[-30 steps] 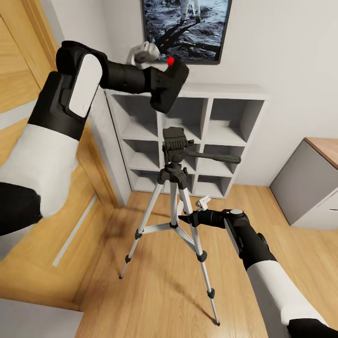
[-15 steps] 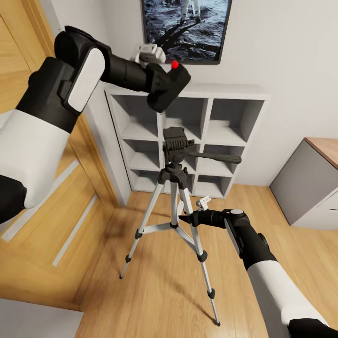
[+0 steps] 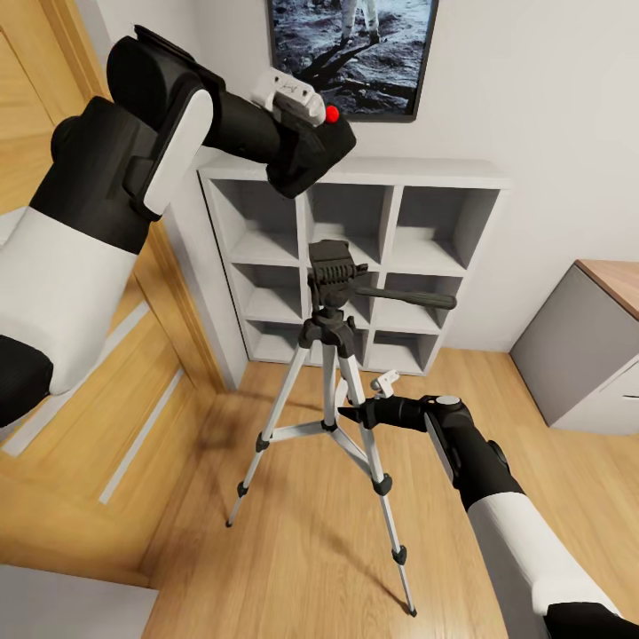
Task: Attach the digital camera to the camera tripod in the bedroom.
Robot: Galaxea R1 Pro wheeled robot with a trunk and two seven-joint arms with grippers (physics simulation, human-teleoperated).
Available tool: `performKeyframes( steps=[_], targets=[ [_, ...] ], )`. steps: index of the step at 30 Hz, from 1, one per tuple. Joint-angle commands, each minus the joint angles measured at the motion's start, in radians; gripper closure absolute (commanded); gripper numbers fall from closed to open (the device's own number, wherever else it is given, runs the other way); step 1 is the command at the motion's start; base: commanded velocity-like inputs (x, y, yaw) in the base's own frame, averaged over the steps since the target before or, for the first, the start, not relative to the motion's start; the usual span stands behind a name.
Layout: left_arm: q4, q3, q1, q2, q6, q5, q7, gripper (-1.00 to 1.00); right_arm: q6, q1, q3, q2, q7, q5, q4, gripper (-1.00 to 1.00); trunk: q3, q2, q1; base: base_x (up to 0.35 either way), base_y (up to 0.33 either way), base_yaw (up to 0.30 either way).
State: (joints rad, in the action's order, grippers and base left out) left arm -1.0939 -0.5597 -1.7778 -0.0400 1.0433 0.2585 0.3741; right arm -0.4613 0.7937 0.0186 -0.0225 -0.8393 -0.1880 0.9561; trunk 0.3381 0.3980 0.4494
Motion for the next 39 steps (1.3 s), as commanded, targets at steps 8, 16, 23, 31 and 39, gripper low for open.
performKeyframes(
  steps=[8, 16, 23, 31, 39],
  targets=[
    [0.148, -0.005, -0.036, -0.012, 0.004, 0.039, 0.094, 1.0, -0.002, 0.001, -0.002, -0.001, -0.004, -0.013, 0.0, 1.0, 0.002, 0.002, 0.001, 0.0, 0.0, 0.0],
    [0.384, -0.005, -0.193, -0.011, 0.004, 0.038, 0.304, 1.0, -0.002, 0.001, -0.002, -0.001, -0.003, -0.013, 0.001, 1.0, 0.002, 0.002, 0.001, 0.0, 0.0, 0.0],
    [0.511, -0.006, -0.263, -0.012, 0.003, 0.028, 0.438, 1.0, -0.002, 0.001, -0.002, -0.001, -0.003, -0.013, 0.001, 1.0, 0.002, 0.002, 0.001, 0.0, 0.0, 0.0],
    [0.757, -0.028, -0.315, 0.063, 0.002, 0.016, 0.458, 1.0, -0.002, 0.001, -0.002, -0.001, -0.004, -0.013, 0.001, 1.0, 0.002, 0.002, 0.001, 0.0, 0.0, 0.0],
    [0.799, -0.071, -0.318, 0.147, 0.001, -0.022, 0.465, 1.0, -0.002, 0.001, -0.002, 0.0, -0.003, -0.013, 0.004, 1.0, 0.002, 0.002, 0.001, 0.0, 0.0, 0.0]
  ],
)
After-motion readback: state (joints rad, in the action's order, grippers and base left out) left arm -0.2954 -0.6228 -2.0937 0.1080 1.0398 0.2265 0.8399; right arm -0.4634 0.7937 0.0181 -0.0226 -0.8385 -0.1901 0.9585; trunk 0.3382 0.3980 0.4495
